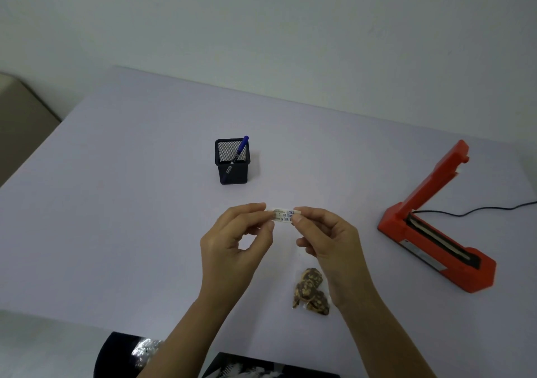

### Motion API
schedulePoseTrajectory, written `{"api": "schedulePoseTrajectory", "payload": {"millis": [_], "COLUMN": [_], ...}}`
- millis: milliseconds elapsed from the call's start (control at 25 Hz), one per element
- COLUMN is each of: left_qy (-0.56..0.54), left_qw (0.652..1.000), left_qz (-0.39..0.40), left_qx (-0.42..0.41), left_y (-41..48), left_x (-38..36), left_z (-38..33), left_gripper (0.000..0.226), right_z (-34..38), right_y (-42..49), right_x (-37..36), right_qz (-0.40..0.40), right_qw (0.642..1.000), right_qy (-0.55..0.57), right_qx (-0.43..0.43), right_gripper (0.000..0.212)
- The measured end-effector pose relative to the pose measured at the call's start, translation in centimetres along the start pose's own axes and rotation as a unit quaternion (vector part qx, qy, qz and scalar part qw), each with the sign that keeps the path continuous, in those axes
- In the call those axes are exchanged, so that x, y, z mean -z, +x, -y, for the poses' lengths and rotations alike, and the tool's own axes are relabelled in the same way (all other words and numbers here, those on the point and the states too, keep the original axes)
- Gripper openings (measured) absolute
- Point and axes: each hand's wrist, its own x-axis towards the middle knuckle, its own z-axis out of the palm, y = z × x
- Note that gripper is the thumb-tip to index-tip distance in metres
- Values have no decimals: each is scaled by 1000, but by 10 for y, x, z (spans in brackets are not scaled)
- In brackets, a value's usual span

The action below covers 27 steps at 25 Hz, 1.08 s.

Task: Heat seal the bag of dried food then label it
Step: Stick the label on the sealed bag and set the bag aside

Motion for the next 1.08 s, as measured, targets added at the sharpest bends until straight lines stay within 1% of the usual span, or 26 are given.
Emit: {"api": "schedulePoseTrajectory", "payload": {"millis": [240, 320, 440, 520, 600, 640, 680, 760, 840, 880, 960, 1080], "left_qy": [-29, -6, 76, 149, 245, 289, 320, 343, 327, 310, 282, 259], "left_qw": [998, 999, 997, 987, 958, 940, 926, 921, 934, 942, 956, 965], "left_qz": [4, 9, 2, -8, -16, -21, -27, -37, -45, -47, -44, -33], "left_qx": [61, 54, -2, -57, -148, -182, -197, -181, -139, -116, -73, -36], "left_y": [0, -2, -6, -7, -9, -11, -13, -13, -12, -11, -7, -5], "left_x": [-1, -3, -5, -3, 1, 2, 4, 9, 12, 14, 19, 22], "left_z": [0, 2, 9, 16, 24, 29, 33, 38, 41, 42, 46, 55], "left_gripper": [12, 12, 17, 25, 22, 20, 19, 20, 23, 24, 23, 15], "right_z": [-5, -8, -15, -19, -23, -25, -28, -34, -39, -42, -47, -52], "right_y": [1, 3, 9, 13, 16, 18, 19, 22, 24, 25, 28, 37], "right_x": [2, 2, -2, -8, -15, -20, -24, -32, -38, -40, -44, -49], "right_qz": [14, 20, 35, 40, 44, 47, 50, 62, 83, 94, 113, 133], "right_qw": [1000, 1000, 998, 996, 997, 997, 997, 997, 993, 992, 992, 990], "right_qy": [1, 1, 31, 35, 18, 7, -6, -53, -77, -71, -48, -9], "right_qx": [-1, -14, -50, -66, -68, -67, -60, -10, 43, 53, 38, -35], "right_gripper": [11, 10, 8, 7, 8, 10, 12, 19, 19, 17, 15, 11]}}
